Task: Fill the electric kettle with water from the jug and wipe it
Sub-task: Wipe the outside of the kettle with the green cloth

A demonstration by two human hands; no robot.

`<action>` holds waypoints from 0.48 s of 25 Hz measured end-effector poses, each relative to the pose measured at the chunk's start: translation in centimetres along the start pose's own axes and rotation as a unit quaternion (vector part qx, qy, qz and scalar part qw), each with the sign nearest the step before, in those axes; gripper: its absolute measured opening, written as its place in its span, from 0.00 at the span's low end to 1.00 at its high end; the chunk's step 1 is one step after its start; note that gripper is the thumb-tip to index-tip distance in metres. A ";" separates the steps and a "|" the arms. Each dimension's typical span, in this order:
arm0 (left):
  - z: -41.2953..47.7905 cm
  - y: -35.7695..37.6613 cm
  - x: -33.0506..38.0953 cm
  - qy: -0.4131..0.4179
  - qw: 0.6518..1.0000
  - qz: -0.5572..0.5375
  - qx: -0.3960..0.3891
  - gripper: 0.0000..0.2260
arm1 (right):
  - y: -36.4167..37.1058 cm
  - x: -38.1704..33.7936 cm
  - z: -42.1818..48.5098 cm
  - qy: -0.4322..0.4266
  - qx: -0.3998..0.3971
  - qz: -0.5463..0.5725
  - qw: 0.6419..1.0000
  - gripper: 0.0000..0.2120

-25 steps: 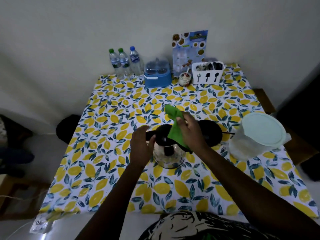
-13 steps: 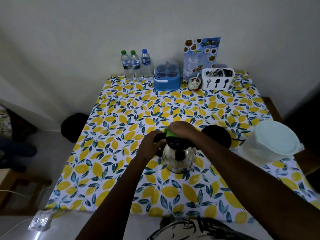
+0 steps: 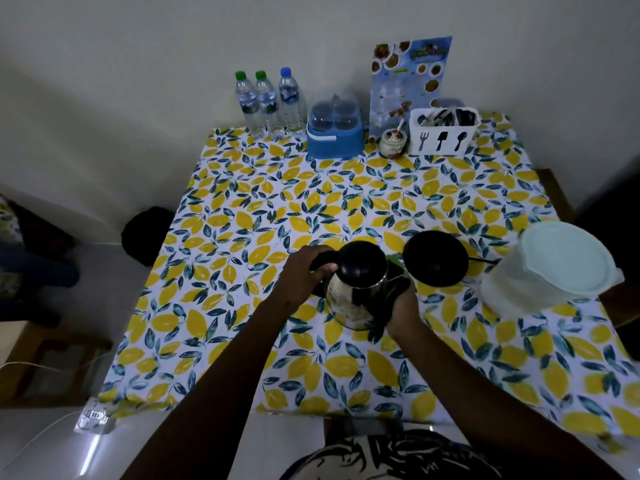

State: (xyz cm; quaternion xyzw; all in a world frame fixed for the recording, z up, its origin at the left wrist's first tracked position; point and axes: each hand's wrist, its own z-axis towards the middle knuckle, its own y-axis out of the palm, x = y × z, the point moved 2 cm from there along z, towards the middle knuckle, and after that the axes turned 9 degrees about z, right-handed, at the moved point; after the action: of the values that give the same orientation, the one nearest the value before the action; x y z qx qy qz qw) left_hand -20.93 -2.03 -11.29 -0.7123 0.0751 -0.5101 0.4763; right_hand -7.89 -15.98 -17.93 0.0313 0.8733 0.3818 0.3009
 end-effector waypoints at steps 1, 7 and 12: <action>0.0 -0.2 0.2 0.005 1.000 0.001 -0.007 0.12 | 0.4 1.1 -0.6 -0.025 0.046 0.001 0.999 0.17; 0.6 -1.0 0.6 -0.010 0.998 0.009 -0.069 0.13 | 2.2 0.6 1.4 -0.049 0.188 0.032 0.980 0.18; 0.4 -1.0 0.6 -0.008 0.998 0.004 -0.067 0.13 | -0.1 3.6 1.5 0.028 0.179 0.054 0.982 0.23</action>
State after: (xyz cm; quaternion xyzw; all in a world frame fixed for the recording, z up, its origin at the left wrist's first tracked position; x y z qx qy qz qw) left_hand -20.70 -1.65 -10.13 -0.7464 0.1088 -0.4962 0.4299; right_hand -9.97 -14.07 -20.65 0.1214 0.9327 0.2360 0.2444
